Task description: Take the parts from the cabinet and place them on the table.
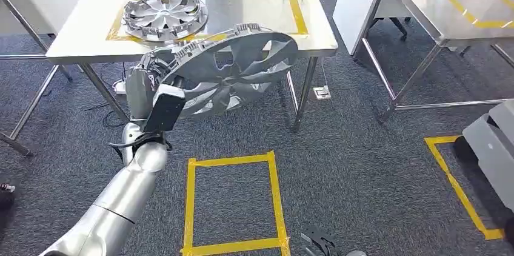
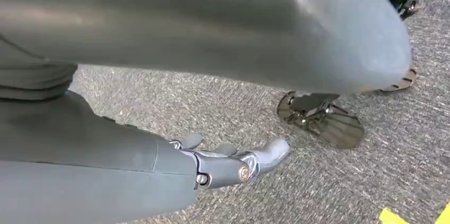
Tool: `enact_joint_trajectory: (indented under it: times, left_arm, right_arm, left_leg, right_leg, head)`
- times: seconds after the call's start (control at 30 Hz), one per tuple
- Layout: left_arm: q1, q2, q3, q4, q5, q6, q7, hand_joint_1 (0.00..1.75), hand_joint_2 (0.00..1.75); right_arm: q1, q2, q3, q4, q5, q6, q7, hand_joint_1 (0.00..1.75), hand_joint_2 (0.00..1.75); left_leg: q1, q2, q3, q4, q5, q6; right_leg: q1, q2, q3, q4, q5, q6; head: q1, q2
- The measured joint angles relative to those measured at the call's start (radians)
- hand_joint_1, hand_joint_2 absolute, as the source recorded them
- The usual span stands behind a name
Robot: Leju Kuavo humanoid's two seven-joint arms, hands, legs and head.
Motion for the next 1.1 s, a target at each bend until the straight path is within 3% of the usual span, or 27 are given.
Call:
enact_joint_trajectory:
  times: [0.17, 0.63, 0.83, 0.9, 0.93, 0.97, 1.07, 1.1]
  left_arm:
    - [-0.009, -0.002, 0.000, -0.008, -0.071, 0.009, 0.015, 1.75, 1.75]
    - [-0.044, -0.016, 0.000, -0.010, -0.089, 0.010, 0.037, 1.75, 1.75]
    - [-0.045, -0.016, 0.000, -0.014, -0.108, 0.010, 0.042, 1.75, 1.75]
    - [-0.044, -0.016, 0.000, -0.024, -0.118, 0.010, 0.050, 1.75, 1.75]
    - [-0.042, -0.017, 0.000, -0.029, -0.121, 0.010, 0.051, 1.75, 1.75]
    - [-0.044, -0.017, 0.001, -0.032, -0.126, 0.011, 0.054, 1.75, 1.75]
    - [-0.040, -0.017, 0.002, -0.038, -0.131, 0.012, 0.056, 1.75, 1.75]
    - [-0.035, -0.016, 0.003, -0.038, -0.132, 0.012, 0.056, 1.75, 1.75]
  right_arm:
    - [0.000, 0.000, -0.002, 0.000, 0.000, 0.000, 0.000, 0.00, 0.00]
    - [-0.003, 0.000, -0.009, 0.000, -0.003, 0.000, 0.000, 0.00, 0.00]
    - [-0.003, 0.005, -0.009, 0.000, -0.001, 0.000, 0.000, 0.00, 0.00]
    - [-0.005, 0.005, -0.009, 0.000, 0.000, 0.000, 0.001, 0.00, 0.00]
    - [-0.005, 0.005, -0.009, 0.000, 0.001, 0.000, 0.002, 0.00, 0.00]
    - [-0.006, 0.006, -0.009, 0.000, 0.002, 0.000, 0.002, 0.00, 0.00]
    - [-0.006, 0.006, -0.009, 0.000, 0.008, 0.000, 0.003, 0.00, 0.00]
    - [-0.004, 0.006, -0.009, 0.000, 0.009, 0.000, 0.004, 0.00, 0.00]
  left_leg:
    - [0.001, 0.000, 0.001, 0.000, 0.001, -0.001]
    - [0.001, 0.000, 0.001, 0.000, 0.000, -0.001]
    - [-0.010, -0.001, 0.000, 0.003, -0.005, 0.009]
    - [-0.005, -0.001, 0.006, -0.007, -0.005, 0.019]
    - [0.002, 0.000, 0.018, -0.018, 0.000, 0.023]
    - [0.002, 0.001, 0.025, -0.022, -0.001, 0.029]
    - [0.001, 0.001, 0.026, -0.020, -0.007, 0.033]
    - [0.001, -0.001, 0.026, -0.018, -0.009, 0.031]
  right_leg:
    - [0.001, 0.000, 0.000, 0.001, 0.000, 0.000]
    - [0.001, 0.000, 0.000, 0.003, -0.001, 0.000]
    - [-0.007, 0.000, 0.002, 0.000, -0.002, 0.014]
    - [-0.007, -0.001, 0.008, -0.005, -0.005, 0.022]
    - [-0.010, -0.001, 0.003, 0.006, -0.008, 0.023]
    - [-0.008, -0.001, -0.010, 0.041, -0.031, 0.023]
    - [-0.010, 0.000, -0.133, 0.272, -0.128, 0.028]
    - [-0.010, 0.000, -0.161, 0.312, -0.129, 0.029]
  head:
    - [0.000, 0.000]
    - [0.000, 0.000]
    - [0.000, 0.000]
    - [0.000, 0.000]
    - [0.000, 0.000]
    - [0.000, 0.000]
    - [0.000, 0.000]
    - [0.000, 0.000]
